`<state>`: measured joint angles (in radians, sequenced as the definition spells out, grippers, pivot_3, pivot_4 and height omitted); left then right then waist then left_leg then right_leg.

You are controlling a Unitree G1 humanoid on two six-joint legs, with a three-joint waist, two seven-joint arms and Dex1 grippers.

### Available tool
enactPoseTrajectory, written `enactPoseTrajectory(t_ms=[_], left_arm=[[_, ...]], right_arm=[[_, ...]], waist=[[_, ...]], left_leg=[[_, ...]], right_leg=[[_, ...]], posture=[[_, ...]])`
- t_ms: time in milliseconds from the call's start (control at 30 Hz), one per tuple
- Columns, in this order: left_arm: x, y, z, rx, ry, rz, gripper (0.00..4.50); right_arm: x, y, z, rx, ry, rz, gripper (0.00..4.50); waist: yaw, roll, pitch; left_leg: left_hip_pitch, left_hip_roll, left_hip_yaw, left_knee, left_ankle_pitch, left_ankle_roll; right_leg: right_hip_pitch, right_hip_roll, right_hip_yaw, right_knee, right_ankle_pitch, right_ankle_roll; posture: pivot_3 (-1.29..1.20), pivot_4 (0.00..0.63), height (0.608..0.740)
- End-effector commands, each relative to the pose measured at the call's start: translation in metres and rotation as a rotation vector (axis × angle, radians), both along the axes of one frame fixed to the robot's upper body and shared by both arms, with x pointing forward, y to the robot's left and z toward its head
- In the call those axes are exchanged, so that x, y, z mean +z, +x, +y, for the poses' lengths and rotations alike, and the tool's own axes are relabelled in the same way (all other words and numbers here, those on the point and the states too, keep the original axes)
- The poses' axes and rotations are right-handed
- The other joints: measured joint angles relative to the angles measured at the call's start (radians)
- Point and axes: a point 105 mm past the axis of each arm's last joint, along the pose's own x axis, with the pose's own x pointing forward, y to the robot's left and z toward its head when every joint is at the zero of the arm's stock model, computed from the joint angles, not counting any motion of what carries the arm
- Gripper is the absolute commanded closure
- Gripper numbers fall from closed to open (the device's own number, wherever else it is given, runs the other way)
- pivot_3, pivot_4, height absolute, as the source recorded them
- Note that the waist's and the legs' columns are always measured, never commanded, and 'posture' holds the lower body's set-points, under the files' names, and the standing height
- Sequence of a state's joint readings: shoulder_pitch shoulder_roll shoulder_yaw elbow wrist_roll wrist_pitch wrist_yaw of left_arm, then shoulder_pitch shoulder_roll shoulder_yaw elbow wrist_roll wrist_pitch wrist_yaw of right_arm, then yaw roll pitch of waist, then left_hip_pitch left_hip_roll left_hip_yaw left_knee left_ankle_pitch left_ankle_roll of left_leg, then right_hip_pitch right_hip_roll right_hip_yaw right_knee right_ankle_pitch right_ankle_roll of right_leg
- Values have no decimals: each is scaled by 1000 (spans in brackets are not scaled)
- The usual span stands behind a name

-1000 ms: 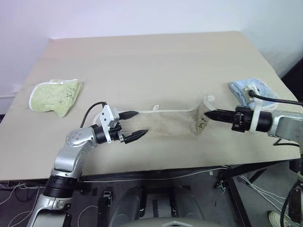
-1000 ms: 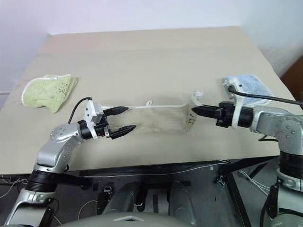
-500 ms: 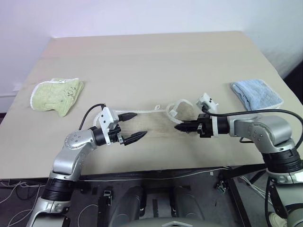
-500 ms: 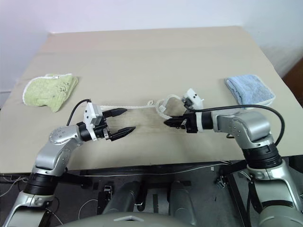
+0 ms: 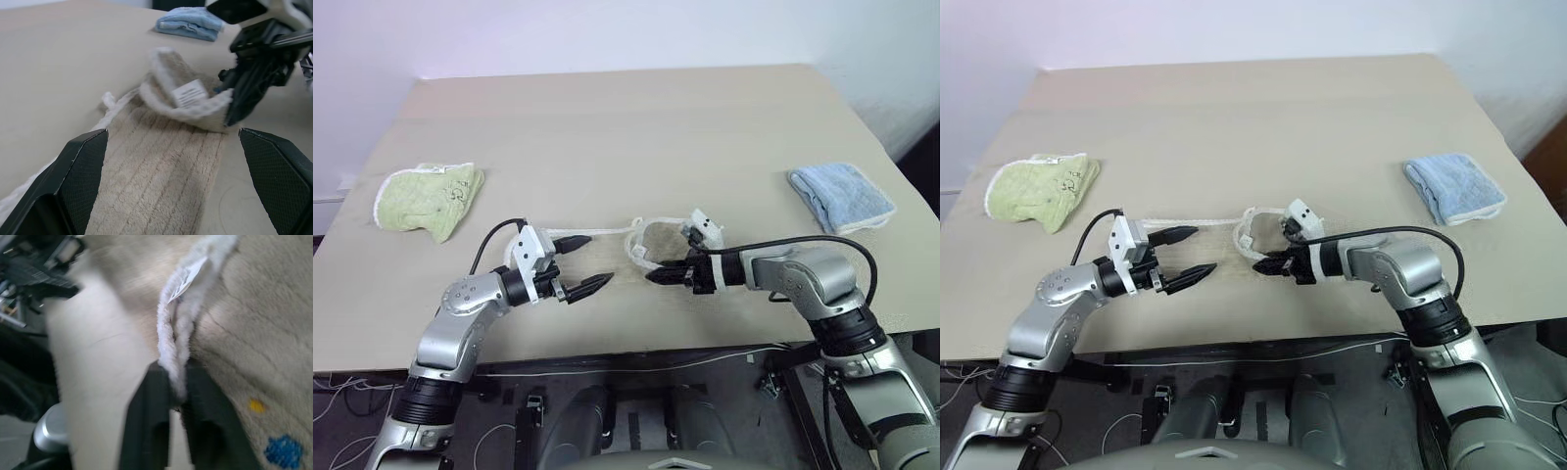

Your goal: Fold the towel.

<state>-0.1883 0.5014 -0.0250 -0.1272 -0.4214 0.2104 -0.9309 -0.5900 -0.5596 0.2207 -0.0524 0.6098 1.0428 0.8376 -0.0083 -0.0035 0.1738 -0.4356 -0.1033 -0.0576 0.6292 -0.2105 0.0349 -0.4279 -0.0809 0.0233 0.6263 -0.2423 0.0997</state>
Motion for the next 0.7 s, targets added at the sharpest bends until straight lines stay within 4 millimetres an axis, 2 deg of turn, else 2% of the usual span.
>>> enactPoseTrajectory(t_ms=[33, 200, 267, 400, 500, 567, 700], left_arm=[[8, -2, -2, -8, 10, -53, 0], [9, -3, -2, -10, 7, -55, 0], [15, 0, -1, 0, -17, -68, 0], [39, 10, 0, 36, -134, -119, 0], [50, 15, -4, 27, -190, -135, 607], [51, 16, -9, -2, -186, -134, 1258], [53, 18, -25, -84, -180, -127, 2666]], right_arm=[[17, 8, 0, -22, 48, -43, 2561], [23, -5, 3, 39, 83, -37, 850], [34, 2, -1, -18, 172, -14, 242], [58, 0, -18, -44, 283, -60, 242], [66, -3, -26, -61, 338, -167, 878], [68, -6, -26, -67, 362, -212, 1541], [60, 11, -31, -203, 393, -211, 2935]], waist=[[0, 0, 0], [-1, 0, 0], [-1, 0, 0], [5, 0, 0], [15, 0, 0], [19, 0, 0], [15, 0, 0]], left_leg=[[0, 0, 0, 0, 0, 0], [0, 0, 0, 0, 0, 0], [0, 0, 0, 0, 0, 0], [0, -1, 0, 1, 0, 0], [0, -1, 0, 1, 0, 0], [0, -1, 0, 1, 0, 0], [0, -1, 0, 2, 1, 1]], right_leg=[[0, 0, 0, 0, 0, 0], [0, 0, 0, 1, 0, 0], [0, 0, 0, 1, 0, 0], [0, 0, 0, 2, 0, 0], [0, 0, 0, 2, 0, 1], [0, 0, 0, 2, 0, 1], [-1, 1, 0, 4, 1, 2]], posture=[[0, 150, 740], [0, 150, 740], [0, 150, 740], [0, 150, 740], [0, 150, 740], [0, 150, 740], [0, 150, 740]])
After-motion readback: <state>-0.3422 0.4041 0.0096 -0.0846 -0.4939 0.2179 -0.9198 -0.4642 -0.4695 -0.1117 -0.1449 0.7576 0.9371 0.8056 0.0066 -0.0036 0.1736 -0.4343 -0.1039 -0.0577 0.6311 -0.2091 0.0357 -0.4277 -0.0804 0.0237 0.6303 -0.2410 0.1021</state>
